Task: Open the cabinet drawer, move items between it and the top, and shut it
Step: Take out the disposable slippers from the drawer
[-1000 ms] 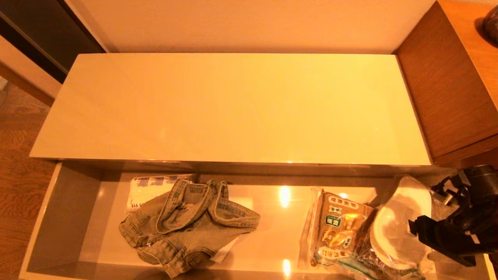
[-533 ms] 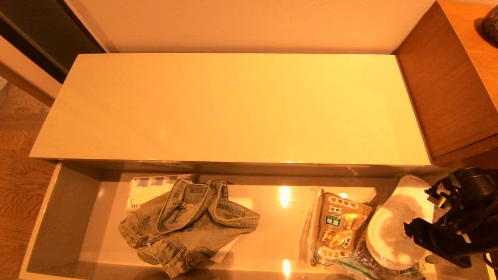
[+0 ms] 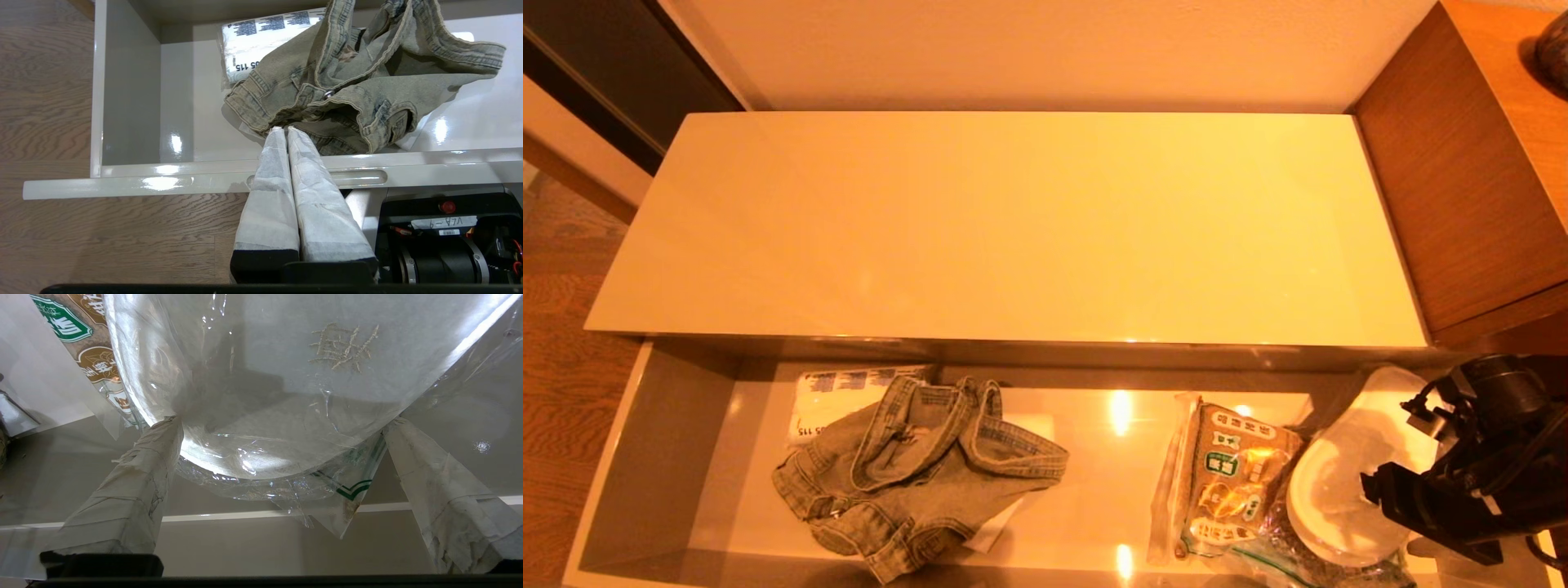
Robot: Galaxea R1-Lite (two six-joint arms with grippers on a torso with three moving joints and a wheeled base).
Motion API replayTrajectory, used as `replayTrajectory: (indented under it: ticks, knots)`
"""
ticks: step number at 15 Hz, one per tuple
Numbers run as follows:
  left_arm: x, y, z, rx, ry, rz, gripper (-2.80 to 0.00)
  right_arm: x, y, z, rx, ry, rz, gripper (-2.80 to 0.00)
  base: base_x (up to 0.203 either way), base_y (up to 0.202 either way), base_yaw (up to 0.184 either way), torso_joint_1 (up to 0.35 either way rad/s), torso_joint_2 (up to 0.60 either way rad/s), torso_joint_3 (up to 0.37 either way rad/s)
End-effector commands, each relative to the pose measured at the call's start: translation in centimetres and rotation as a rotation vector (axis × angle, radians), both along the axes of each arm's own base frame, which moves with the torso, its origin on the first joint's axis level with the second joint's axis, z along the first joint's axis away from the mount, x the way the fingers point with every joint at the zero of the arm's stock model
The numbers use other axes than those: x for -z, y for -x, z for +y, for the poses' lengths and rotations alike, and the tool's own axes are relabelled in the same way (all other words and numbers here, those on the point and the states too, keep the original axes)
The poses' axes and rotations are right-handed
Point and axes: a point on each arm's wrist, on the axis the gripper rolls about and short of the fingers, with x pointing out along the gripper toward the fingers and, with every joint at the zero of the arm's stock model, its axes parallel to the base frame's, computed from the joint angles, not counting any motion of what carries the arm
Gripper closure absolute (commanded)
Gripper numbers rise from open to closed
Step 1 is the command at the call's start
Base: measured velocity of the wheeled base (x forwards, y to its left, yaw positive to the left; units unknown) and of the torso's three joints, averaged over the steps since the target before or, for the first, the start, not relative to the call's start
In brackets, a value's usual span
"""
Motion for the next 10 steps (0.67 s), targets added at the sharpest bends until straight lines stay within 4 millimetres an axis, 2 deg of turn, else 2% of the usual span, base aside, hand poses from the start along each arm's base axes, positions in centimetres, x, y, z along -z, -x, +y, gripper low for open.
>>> replayTrajectory:
  ticks: [1, 5, 6, 10]
  knots:
    - [0.01, 0.00, 0.00, -0.001, 0.000, 0.001, 0.00, 0.24, -0.07, 0.04, 0.000, -0.002, 0.011, -2.80, 0.000, 0.000, 0.000, 0.000, 0.00, 0.000]
    - [0.01, 0.00, 0.00, -0.001, 0.000, 0.001, 0.00, 0.07, -0.10, 0.03, 0.001, 0.006, 0.001, -2.80, 0.000, 0.000, 0.000, 0.000, 0.00, 0.000]
    - [0.01, 0.00, 0.00, -0.001, 0.000, 0.001, 0.00, -0.39, -0.26, 0.02, 0.003, 0.008, -0.040, -2.80, 0.000, 0.000, 0.000, 0.000, 0.00, 0.000]
    - [0.01, 0.00, 0.00, -0.001, 0.000, 0.001, 0.00, -0.22, -0.81, 0.01, 0.009, 0.004, -0.113, -2.80, 0.000, 0.000, 0.000, 0.000, 0.00, 0.000]
